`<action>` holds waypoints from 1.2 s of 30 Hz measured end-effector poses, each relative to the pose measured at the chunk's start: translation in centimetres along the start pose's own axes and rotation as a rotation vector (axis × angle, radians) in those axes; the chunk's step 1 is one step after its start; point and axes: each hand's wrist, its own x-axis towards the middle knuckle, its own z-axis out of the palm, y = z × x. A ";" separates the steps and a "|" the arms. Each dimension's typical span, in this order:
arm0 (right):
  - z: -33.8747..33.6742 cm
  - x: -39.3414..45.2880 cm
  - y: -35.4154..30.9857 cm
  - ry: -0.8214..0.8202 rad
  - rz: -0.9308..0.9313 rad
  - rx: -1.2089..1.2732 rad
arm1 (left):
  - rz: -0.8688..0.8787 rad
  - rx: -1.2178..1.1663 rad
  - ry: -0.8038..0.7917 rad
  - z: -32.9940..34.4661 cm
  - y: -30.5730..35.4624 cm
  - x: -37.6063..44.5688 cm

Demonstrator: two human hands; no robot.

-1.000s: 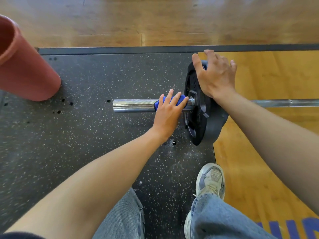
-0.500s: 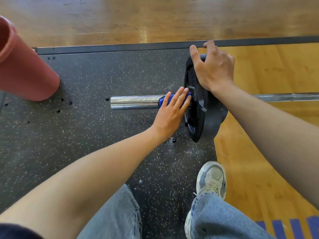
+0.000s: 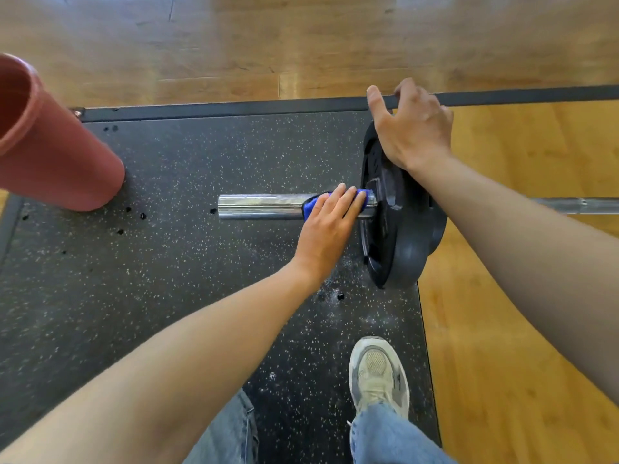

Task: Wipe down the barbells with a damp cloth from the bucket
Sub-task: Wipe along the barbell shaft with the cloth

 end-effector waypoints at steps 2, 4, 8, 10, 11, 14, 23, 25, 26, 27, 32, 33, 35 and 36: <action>0.1 0.9 -0.2 0.034 -0.033 -0.021 | -0.002 -0.024 -0.010 -0.2 -0.3 1.7; -0.2 1.3 -0.8 0.103 -0.087 -0.037 | -0.051 -0.011 -0.037 -0.5 -0.2 4.2; -0.8 -2.7 -1.0 0.139 -0.189 -0.139 | -0.137 -0.021 -0.017 0.1 0.1 3.9; -0.3 -5.3 -0.3 0.098 -0.180 -0.145 | -0.084 0.020 -0.043 0.2 -0.3 1.8; 0.1 -5.8 -0.1 0.091 -0.155 -0.142 | -0.075 0.019 -0.057 0.1 -0.5 1.6; 0.7 -4.2 -0.5 0.078 -0.091 -0.118 | -0.147 -0.008 -0.047 0.5 0.2 4.5; 0.9 3.2 -1.6 0.011 -0.069 -0.057 | -0.281 0.027 -0.004 0.3 -4.7 4.3; 0.9 4.3 -2.0 -0.017 -0.058 -0.055 | -0.306 0.028 -0.001 0.6 -3.3 6.2; 0.9 4.8 -2.1 -0.032 -0.054 -0.052 | -0.277 0.018 0.000 1.0 -1.9 7.1; 0.9 5.1 -2.0 -0.041 -0.049 -0.045 | -0.242 0.014 0.015 1.4 -0.7 7.9; 1.0 6.3 -1.4 -0.085 -0.011 -0.044 | -0.151 0.020 -0.022 1.1 -3.6 7.7; 1.0 6.1 -1.5 -0.090 -0.006 -0.048 | -0.235 0.021 0.003 0.8 -4.4 7.3; 1.2 5.7 -1.7 -0.076 0.003 -0.051 | -0.363 0.026 0.026 0.5 -4.4 7.5; 1.3 5.6 -1.9 -0.073 0.003 -0.058 | -0.384 0.025 0.022 0.6 -3.4 8.1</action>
